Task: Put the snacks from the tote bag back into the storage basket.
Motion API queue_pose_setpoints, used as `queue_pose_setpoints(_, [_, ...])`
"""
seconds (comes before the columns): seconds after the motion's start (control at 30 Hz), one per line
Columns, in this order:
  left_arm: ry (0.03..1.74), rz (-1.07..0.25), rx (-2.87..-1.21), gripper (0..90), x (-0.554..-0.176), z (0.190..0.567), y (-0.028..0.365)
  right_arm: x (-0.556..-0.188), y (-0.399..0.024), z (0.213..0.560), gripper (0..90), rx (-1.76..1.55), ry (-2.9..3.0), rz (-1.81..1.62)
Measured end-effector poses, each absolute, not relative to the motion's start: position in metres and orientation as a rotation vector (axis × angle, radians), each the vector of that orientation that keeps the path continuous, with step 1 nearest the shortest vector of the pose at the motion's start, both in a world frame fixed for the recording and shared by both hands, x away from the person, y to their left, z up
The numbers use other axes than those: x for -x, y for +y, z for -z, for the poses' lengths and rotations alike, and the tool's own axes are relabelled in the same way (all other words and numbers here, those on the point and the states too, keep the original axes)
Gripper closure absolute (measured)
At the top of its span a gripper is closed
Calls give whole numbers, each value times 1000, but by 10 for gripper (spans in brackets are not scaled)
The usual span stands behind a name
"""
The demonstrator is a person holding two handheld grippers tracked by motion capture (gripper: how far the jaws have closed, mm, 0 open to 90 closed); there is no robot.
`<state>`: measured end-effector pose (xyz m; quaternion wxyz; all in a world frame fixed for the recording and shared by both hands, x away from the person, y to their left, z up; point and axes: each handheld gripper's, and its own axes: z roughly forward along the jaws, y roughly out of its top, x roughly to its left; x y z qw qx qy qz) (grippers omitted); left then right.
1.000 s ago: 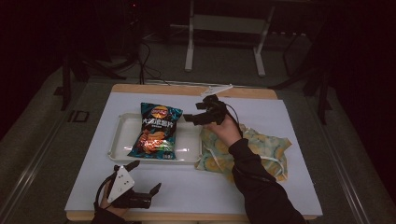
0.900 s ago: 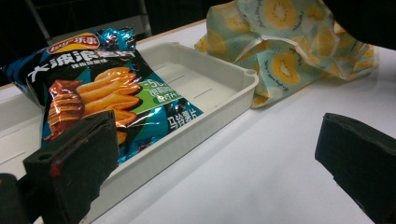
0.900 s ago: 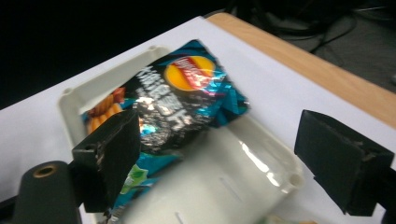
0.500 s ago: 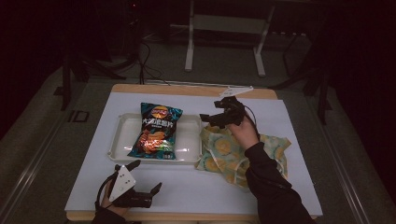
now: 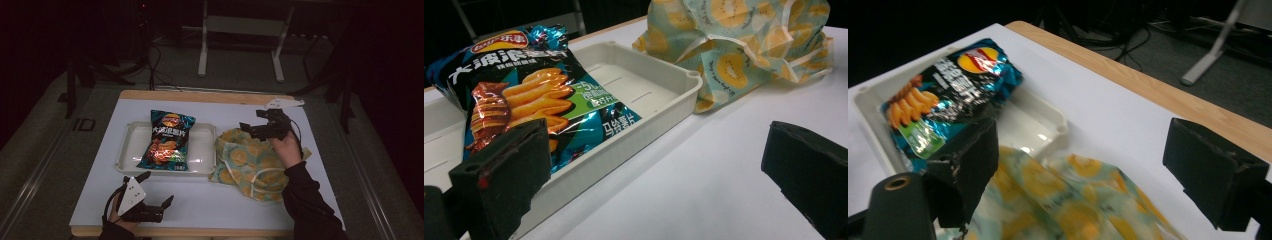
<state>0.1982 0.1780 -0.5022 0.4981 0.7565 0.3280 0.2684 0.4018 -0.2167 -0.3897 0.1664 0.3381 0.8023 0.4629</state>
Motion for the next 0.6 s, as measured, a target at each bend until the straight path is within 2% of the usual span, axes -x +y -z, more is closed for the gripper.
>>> queue_pose_setpoints(0.6, [796, -652, -1840, 2, -199, 503, 176, -377, -302, 408, 147, -1097, 2068, -1268])
